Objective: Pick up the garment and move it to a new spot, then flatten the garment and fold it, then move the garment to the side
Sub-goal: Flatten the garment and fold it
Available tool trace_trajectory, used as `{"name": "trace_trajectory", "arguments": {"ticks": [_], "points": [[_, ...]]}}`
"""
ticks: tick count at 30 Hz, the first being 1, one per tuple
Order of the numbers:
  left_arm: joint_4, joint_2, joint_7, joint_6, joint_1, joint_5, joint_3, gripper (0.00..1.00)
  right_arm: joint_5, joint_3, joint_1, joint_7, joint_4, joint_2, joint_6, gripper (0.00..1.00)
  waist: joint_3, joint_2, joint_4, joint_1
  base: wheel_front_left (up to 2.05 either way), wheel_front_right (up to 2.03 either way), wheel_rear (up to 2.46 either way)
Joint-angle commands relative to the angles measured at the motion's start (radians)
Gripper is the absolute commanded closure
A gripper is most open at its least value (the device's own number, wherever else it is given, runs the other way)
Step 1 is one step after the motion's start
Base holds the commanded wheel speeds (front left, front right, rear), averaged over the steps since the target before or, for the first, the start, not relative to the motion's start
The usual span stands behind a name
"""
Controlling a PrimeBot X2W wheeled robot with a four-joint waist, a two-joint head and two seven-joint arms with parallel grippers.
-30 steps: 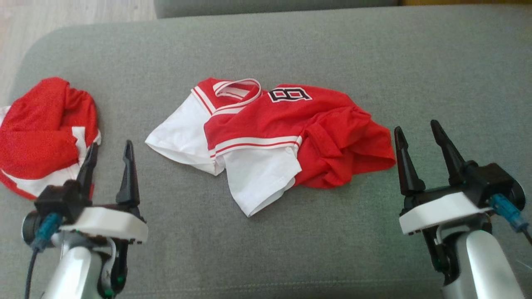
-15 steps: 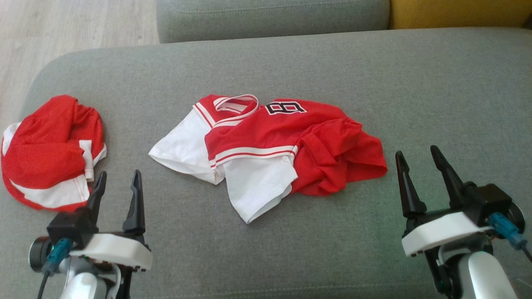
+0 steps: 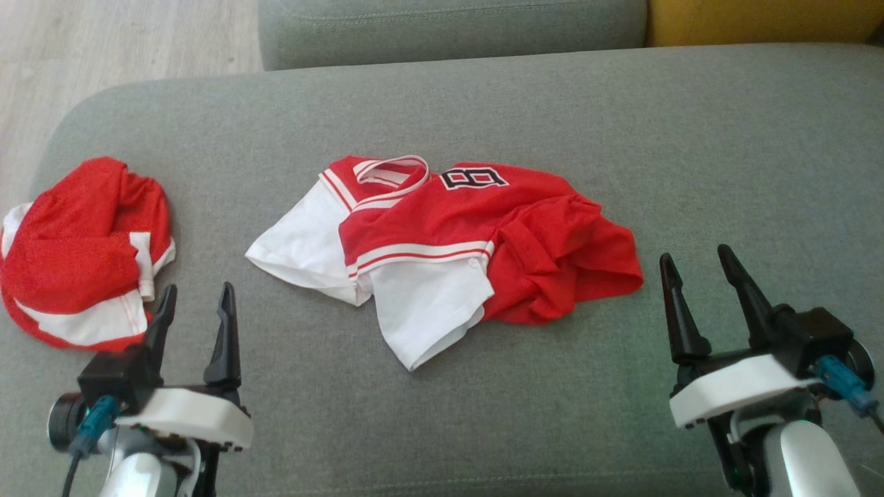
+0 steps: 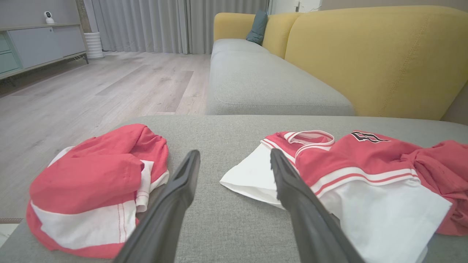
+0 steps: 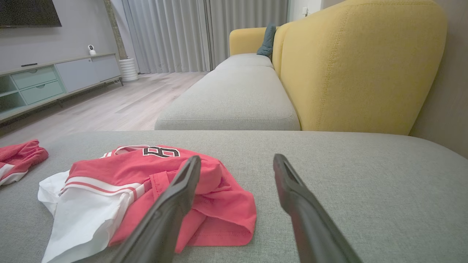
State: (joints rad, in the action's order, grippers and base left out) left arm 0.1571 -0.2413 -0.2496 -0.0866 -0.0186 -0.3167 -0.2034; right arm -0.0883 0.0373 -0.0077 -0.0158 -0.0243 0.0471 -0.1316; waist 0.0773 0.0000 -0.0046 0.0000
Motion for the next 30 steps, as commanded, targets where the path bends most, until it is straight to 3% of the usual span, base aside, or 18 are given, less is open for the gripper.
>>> {"name": "trace_trajectory", "arguments": {"ticks": [1, 7, 15, 21, 30], "points": [[-0.033, -0.015, -0.012, 0.001, -0.028, 0.009, 0.045, 0.0, -0.006, 0.023, -0.023, 0.0, 0.04, 0.003, 0.001, 0.0, 0.001, 0.0, 0.0, 0.0, 0.0, 0.0, 0.0], [-0.031, -0.013, -0.006, 0.011, -0.037, 0.01, 0.024, 0.0, -0.007, 0.021, -0.025, 0.0, 0.04, 0.003, 0.001, 0.0, 0.007, 0.0, 0.0, 0.0, 0.0, 0.0, 0.0], [-0.008, 0.039, 0.101, 0.105, -0.096, -0.017, -0.102, 0.0, -0.007, 0.027, -0.045, -0.001, 0.046, 0.003, 0.001, 0.0, 0.052, 0.0, -0.004, 0.0, 0.0, 0.0, 0.0], [0.092, 0.096, 0.215, 0.174, -0.155, -0.074, -0.193, 0.0, -0.008, 0.04, -0.068, -0.004, 0.045, 0.003, 0.001, 0.0, 0.098, 0.0, -0.028, 0.0, 0.0, 0.0, 0.0], [0.276, 0.117, 0.295, 0.199, -0.228, -0.143, -0.219, 0.0, -0.011, 0.037, -0.088, -0.015, 0.038, 0.003, 0.001, 0.0, 0.15, 0.0, -0.062, 0.0, 0.0, 0.0, 0.0]]}}
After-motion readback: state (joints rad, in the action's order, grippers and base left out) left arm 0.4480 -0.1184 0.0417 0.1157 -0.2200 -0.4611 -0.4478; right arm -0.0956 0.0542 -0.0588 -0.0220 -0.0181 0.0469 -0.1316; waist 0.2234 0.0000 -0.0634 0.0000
